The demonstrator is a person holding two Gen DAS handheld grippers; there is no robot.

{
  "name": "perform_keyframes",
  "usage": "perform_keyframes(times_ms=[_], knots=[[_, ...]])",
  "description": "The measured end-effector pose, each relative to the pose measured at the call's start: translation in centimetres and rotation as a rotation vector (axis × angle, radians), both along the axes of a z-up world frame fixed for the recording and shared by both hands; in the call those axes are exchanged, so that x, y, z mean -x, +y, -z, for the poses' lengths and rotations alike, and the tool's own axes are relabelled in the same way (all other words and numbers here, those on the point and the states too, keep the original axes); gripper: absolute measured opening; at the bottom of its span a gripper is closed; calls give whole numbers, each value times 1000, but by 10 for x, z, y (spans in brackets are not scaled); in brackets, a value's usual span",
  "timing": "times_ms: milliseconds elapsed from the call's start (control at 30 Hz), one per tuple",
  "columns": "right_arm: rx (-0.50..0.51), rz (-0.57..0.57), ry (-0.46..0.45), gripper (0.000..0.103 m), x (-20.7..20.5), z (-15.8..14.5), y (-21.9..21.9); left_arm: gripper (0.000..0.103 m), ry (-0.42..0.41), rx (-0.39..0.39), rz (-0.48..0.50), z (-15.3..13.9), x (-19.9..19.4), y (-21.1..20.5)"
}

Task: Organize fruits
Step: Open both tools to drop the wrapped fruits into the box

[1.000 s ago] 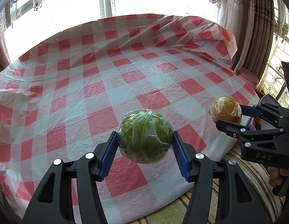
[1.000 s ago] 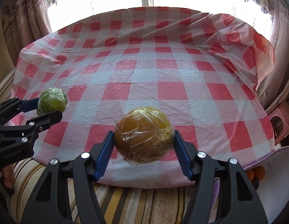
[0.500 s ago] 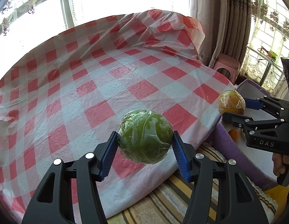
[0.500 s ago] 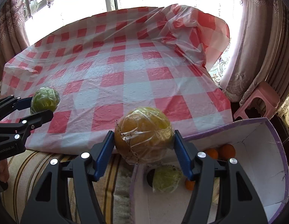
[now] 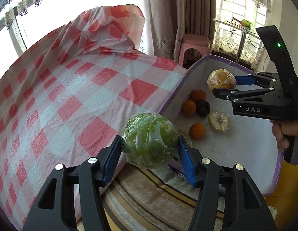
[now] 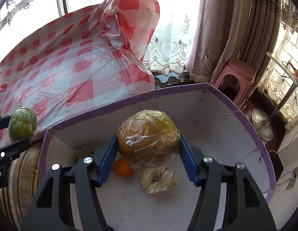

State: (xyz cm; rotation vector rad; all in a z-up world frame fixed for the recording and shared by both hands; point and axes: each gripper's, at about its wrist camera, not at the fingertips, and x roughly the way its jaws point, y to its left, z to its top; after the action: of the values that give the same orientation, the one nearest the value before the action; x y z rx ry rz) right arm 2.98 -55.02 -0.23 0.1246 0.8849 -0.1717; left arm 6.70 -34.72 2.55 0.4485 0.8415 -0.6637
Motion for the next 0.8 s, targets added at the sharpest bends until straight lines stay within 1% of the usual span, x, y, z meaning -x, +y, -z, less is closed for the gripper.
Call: perform_keyframes(times_ms=[233,433,533,600,700,800], knots=[[40,54,34,63,3,8,-16,56,67,-82,142,27,17,-50],[67,83,67,63,-2,13,-24,56,112,-185,244,53,28,-82],[81,99,97,63,-8,18,-27,56,132,-228,266,66,28,-92],[71,97,117,63,-13,21,-28,56,147,-254,281,73,27,-98],[72,106,146,63,-18,26,-30,57,163,-273,285,80,24,-104],[71,111,178,63,-23,31,-31,57,196,-300,298,89,24,-108]])
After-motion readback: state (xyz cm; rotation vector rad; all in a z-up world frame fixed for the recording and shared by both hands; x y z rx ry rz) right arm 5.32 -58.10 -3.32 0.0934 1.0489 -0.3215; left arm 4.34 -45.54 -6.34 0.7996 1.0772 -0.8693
